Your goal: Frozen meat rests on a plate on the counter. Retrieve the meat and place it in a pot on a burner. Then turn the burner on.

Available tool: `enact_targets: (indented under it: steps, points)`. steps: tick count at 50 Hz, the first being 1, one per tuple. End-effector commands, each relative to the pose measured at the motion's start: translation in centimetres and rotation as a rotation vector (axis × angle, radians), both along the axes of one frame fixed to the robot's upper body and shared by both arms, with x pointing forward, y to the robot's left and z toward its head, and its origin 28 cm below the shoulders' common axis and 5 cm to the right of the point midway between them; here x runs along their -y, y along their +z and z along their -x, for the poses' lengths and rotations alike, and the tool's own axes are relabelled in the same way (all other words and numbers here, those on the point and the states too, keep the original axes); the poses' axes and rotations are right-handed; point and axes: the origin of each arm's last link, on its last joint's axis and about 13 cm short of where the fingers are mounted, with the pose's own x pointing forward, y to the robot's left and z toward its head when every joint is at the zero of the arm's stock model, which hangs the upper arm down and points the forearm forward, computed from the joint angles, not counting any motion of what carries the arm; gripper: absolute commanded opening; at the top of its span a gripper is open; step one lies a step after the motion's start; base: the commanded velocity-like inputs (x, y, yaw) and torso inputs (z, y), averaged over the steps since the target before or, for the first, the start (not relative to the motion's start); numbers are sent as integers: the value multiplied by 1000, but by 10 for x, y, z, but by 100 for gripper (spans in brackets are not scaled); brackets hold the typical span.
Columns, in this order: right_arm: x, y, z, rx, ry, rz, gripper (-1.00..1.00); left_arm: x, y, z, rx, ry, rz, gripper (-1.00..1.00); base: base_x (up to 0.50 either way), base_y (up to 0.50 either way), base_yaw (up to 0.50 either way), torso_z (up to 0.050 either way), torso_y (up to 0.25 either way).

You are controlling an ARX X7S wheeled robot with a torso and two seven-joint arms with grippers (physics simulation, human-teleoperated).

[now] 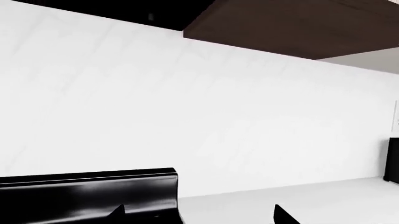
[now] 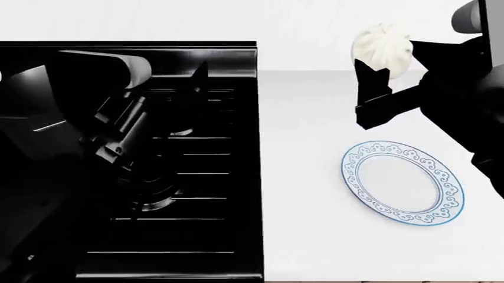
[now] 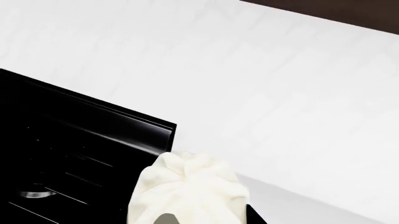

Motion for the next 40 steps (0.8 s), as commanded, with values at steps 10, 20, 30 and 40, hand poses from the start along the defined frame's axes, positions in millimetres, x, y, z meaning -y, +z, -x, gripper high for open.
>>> enact_targets:
  steps: [10,20,30,40]
  points:
    - [-3,6,1,25,28,-8,-100,-2,0,0,5,2,2,100,0,500,0,0,0]
    - [-2,6,3,25,33,7,-100,0,1,3,-2,-15,3,100,-8,500,0,0,0]
    - [-2,7,1,39,51,8,-100,1,3,4,6,-22,3,100,-15,500,0,0,0]
    - [-1,6,1,41,57,17,-100,0,4,4,4,-20,11,100,-14,500,0,0,0]
